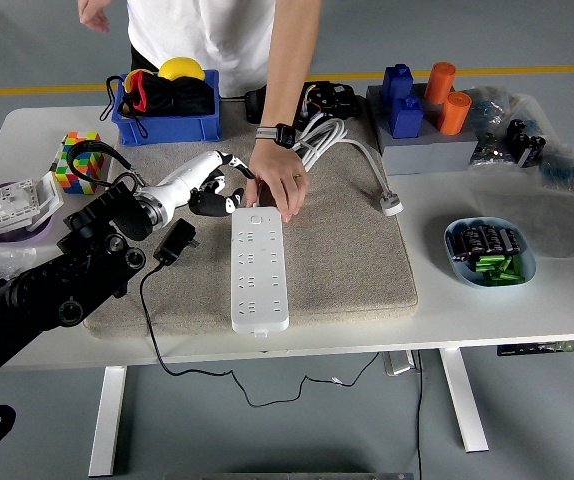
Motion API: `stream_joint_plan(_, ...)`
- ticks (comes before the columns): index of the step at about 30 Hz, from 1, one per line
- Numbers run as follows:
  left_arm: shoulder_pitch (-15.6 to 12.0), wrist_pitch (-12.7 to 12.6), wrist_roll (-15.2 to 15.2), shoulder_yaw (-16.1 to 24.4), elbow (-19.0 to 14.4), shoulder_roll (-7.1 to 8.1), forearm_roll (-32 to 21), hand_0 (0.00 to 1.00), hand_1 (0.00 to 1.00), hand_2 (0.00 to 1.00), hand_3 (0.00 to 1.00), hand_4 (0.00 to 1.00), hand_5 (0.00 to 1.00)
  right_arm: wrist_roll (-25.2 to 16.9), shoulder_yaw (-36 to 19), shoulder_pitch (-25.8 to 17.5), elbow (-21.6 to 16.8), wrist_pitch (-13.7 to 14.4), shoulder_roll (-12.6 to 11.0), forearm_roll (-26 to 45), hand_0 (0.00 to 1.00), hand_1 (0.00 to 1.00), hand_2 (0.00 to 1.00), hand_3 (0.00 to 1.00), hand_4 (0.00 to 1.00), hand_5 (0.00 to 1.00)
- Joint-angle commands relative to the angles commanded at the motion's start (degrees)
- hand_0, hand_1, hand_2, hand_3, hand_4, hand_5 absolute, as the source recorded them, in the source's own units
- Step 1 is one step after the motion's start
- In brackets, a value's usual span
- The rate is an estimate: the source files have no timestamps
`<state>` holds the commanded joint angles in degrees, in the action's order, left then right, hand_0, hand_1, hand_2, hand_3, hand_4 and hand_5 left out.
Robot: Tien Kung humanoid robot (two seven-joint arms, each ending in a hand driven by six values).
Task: Pull the plug out,throw it away,press the button
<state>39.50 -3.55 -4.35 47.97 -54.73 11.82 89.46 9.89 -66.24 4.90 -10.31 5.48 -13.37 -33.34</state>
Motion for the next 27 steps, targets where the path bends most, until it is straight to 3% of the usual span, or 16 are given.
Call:
stream_joint_plan(2,-1.1,-0.1,0.3,3.4,-0.7,0.54,1.0,0.072,0.042,0.127,0.666,0.388,0.002,0.0,-0.1,0.0,0.0,0.0,0.0,0.0,0.752,0.663,0.651,0.619,0.662,0.508)
stream_joint_plan(3,-1.8,-0.1,0.4,5.1,-1.1,0.97,1.7,0.210,0.237,0.343,0.678,0.684,0.002,0.0,-0.1,0.0,0.0,0.0,0.0,-0.1,0.752,0.663,0.651,0.619,0.663,0.507)
stream_joint_plan(8,-5.0,0.7,0.8,12.5,-2.0,2.51,3.5,0.210,0.237,0.343,0.678,0.684,0.002,0.0,-0.5,0.0,0.0,0.0,0.1,-0.2,0.752,0.663,0.651,0.619,0.663,0.507)
stream_joint_plan(9,-6.3,0.6,1.0,14.4,-2.5,2.82,4.1,0.610,0.655,0.623,0.710,0.718,0.026,0.0,-0.6,0.0,0.0,-0.1,0.1,-0.3,0.752,0.663,0.651,0.620,0.662,0.507)
stream_joint_plan(14,-10.2,-0.5,2.2,20.2,-4.3,3.21,5.5,0.610,0.655,0.623,0.710,0.718,0.026,0.1,-0.8,0.0,0.0,-0.1,0.1,-0.5,0.752,0.663,0.651,0.620,0.662,0.507)
stream_joint_plan(15,-11.0,-0.7,2.4,21.4,-4.7,3.10,5.7,0.832,0.858,0.819,0.826,0.725,0.075,0.1,-0.8,0.0,0.0,-0.1,0.1,-0.5,0.753,0.663,0.651,0.620,0.662,0.508)
stream_joint_plan(20,-14.8,-1.7,3.5,28.2,-6.5,1.94,7.0,0.832,0.858,0.819,0.826,0.725,0.075,-0.1,-0.5,0.1,0.0,-0.2,0.2,-0.3,0.753,0.663,0.651,0.620,0.662,0.508)
stream_joint_plan(21,-15.6,-1.8,3.6,29.6,-6.8,1.74,7.3,0.858,0.898,0.851,0.851,0.735,0.171,-0.2,-0.5,0.2,0.0,-0.2,0.2,-0.2,0.753,0.662,0.651,0.619,0.662,0.508)
stream_joint_plan(26,-17.8,-1.9,3.6,33.7,-7.3,1.18,8.1,0.858,0.898,0.851,0.851,0.735,0.171,-0.1,-0.8,0.1,0.0,-0.3,0.2,-0.5,0.753,0.662,0.651,0.619,0.662,0.508)
stream_joint_plan(27,-18.1,-2.1,3.5,34.3,-7.4,1.07,8.4,0.874,0.917,0.868,0.865,0.773,0.357,0.0,-0.8,0.0,0.0,-0.3,0.2,-0.6,0.753,0.662,0.651,0.619,0.663,0.509)
